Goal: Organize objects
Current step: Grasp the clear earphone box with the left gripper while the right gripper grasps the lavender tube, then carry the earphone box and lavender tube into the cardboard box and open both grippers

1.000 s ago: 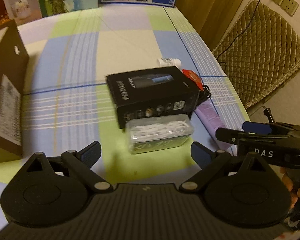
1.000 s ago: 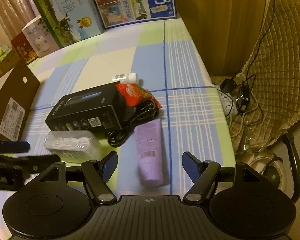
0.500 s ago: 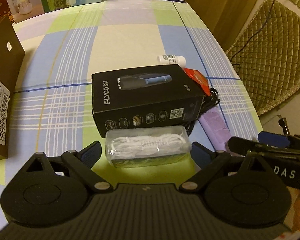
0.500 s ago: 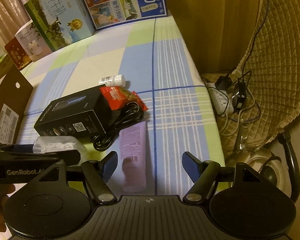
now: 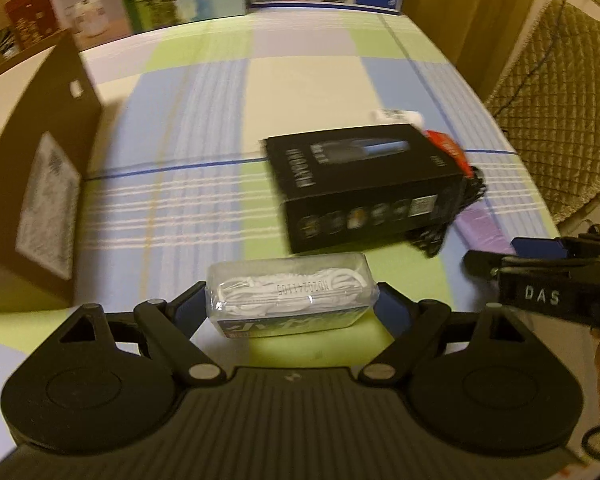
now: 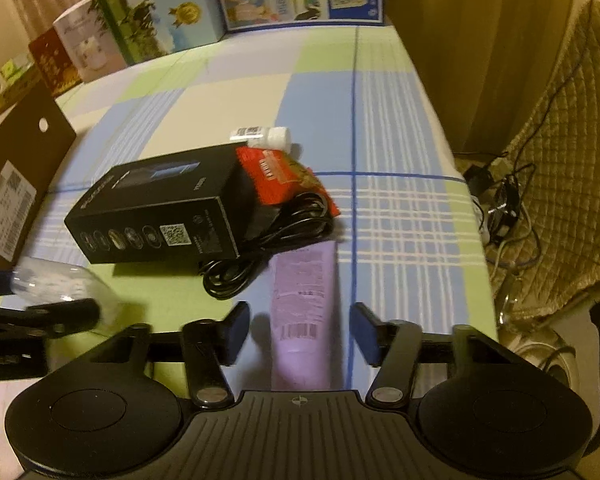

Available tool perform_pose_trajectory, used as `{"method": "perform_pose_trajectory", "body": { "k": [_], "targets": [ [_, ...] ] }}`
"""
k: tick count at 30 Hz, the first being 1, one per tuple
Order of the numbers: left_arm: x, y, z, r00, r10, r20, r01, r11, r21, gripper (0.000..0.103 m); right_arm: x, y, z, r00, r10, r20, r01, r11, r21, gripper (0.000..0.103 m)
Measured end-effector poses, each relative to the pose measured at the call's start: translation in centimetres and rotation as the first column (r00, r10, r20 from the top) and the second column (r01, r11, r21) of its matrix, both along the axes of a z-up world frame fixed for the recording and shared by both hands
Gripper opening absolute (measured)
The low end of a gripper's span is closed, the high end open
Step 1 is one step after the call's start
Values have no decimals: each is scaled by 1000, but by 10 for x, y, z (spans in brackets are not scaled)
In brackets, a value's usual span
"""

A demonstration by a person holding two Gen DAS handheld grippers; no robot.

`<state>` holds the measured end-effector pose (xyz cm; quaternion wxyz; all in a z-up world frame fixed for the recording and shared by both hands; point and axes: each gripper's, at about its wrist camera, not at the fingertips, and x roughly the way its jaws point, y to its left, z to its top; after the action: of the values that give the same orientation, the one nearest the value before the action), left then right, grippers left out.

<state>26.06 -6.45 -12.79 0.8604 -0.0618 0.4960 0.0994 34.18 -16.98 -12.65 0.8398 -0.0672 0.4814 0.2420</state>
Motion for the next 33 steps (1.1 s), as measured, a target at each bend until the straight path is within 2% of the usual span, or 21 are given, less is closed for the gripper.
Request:
{"method": "perform_pose_trajectory", "body": {
  "k": [1, 3, 9, 17, 25, 33],
  "targets": [
    [-3, 4, 0, 1000, 5, -1, -5, 1000, 5, 85, -1, 2, -1, 1000, 12, 13, -12, 1000, -12, 48],
    [-8, 12, 1, 1000, 15, -2, -15, 1000, 8, 85, -5, 6, -2, 998, 35, 43, -33, 999, -40, 32],
    [-24, 21, 5, 1000, 2, 2, -2, 999, 52, 85, -21, 3, -1, 997, 74, 40, -70, 995, -75, 31],
    [-39, 28, 12, 1000, -30, 8, 29, 998, 50, 85, -49, -9, 9, 998, 62, -21, -63, 997, -53, 31],
    [-53, 34, 29, 996, -75, 44, 73, 996, 47, 85, -63, -1, 41, 998, 69, 8, -70, 998, 12, 31],
    [-74, 56, 58, 994, -63, 93, 59, 997, 44, 85, -80, 36, 71, 989, 135, 53, -139, 987, 82, 31]
  ]
}}
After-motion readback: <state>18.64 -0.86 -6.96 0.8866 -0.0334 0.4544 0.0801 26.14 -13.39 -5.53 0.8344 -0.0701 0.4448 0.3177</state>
